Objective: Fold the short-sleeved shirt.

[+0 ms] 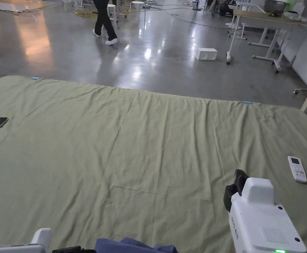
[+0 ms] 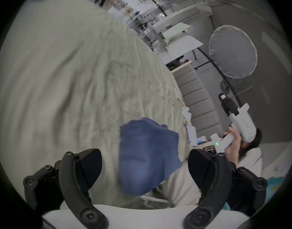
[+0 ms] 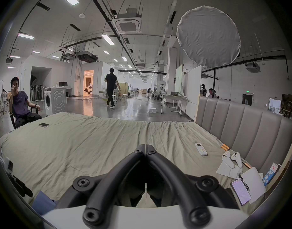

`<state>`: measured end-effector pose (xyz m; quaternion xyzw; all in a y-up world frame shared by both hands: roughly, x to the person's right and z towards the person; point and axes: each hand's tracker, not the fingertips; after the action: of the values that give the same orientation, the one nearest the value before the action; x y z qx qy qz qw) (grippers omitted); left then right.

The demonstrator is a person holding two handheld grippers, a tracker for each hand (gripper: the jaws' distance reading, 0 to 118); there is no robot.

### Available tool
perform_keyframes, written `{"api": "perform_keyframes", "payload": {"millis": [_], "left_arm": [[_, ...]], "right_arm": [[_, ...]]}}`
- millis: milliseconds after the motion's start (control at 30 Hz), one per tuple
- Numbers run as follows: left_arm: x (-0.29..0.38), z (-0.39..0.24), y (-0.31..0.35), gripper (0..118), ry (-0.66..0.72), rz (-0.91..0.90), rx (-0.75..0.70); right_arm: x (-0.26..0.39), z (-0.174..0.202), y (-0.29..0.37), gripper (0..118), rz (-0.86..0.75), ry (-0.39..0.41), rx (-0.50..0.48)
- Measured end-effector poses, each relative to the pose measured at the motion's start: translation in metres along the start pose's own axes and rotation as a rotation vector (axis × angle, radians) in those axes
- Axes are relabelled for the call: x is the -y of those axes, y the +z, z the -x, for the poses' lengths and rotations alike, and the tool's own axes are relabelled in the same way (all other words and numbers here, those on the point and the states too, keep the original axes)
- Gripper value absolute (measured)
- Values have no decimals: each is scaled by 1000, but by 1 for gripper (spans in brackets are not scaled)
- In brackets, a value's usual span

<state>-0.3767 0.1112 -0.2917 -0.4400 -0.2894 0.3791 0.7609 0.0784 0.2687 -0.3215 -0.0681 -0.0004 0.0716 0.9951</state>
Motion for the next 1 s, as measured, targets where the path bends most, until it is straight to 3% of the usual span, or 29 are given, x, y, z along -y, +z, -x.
{"api": "perform_keyframes", "payload": {"millis": [200, 267, 433, 533, 633, 800, 933, 1000], "left_arm": [[2, 29, -54, 107, 77, 94, 47], [4, 14, -59, 107, 49, 61, 127], [3, 5, -71, 106, 20, 87, 91], [3, 4, -68, 102, 19, 88, 74], [4, 11, -64, 93, 38, 72, 67], [8, 13, -52, 92, 72, 20, 70], [12, 8, -45, 92, 40, 27, 54], [12, 8, -43, 84, 40, 28, 39]], "right_arm": [[2, -3, 2, 0, 9, 3, 17], [2, -3, 3, 0, 13, 5, 21], [4, -4, 8, 0, 28, 6, 9], [21, 9, 20, 0, 133, -16, -96], [53, 40, 43, 0, 203, 19, -196], [109, 94, 66, 0, 373, 25, -342], [137, 128, 67, 0, 433, 75, -401], [154, 139, 63, 0, 488, 115, -401]]}}
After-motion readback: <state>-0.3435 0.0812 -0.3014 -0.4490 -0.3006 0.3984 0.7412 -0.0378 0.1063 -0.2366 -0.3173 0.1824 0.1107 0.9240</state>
